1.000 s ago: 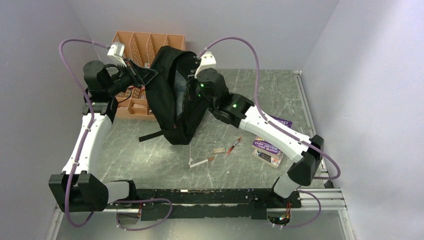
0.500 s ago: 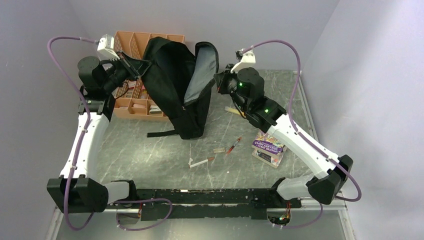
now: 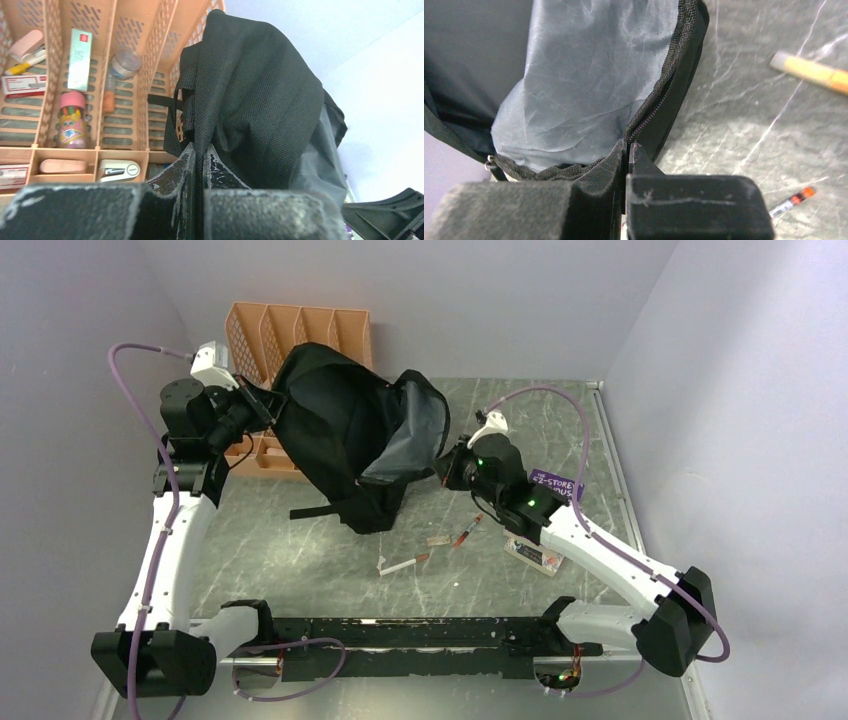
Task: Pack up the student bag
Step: Unzip the student bag at the center of the board.
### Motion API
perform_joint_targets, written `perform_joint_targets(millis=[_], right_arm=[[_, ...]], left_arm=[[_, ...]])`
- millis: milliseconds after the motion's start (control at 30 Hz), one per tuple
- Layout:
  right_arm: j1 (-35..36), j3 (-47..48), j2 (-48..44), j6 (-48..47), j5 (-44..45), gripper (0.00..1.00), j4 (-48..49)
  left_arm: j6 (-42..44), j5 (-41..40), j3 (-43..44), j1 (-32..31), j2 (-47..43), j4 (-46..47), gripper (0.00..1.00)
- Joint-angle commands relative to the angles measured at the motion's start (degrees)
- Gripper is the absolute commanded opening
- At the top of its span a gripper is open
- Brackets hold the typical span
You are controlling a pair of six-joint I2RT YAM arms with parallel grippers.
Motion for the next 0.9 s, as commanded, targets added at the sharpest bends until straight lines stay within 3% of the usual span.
perform_joint_targets(millis=[0, 133, 300, 467, 667, 867], right_arm=[[-0.6, -5.5, -2.1, 5.4, -3.5, 0.00, 1.1], [-0.6, -7.8, -2.3, 4.9, -5.8, 0.00, 0.1], [-0.6, -3.4, -4.4, 0.0, -1.1, 0.00, -2.9], [-0.6, 7.3, -3.5, -8.2, 4.1, 0.26, -9.2], [-0.6, 18.9, -2.6, -14.9, 11.4, 0.53, -17.1], [-0.6, 32.1, 4.9, -21.5, 14.1, 0.79, -25.9]], left_arm=[[4.5, -6.2, -1.2, 0.8, -2.2, -1.8, 0.05], [5.1, -3.5, -2.2, 0.6, -2.4, -0.4, 0.05], [6.3, 9.7, -3.4, -1.1, -2.0, 7.1, 0.05], [10.5, 12.5, 0.3, -8.0, -0.3, 5.5, 0.05], [9.2, 13.6, 0.4, -10.0, 0.4, 8.3, 0.05], [9.5, 14.3, 1.0, -11.6, 1.7, 9.3, 0.05]])
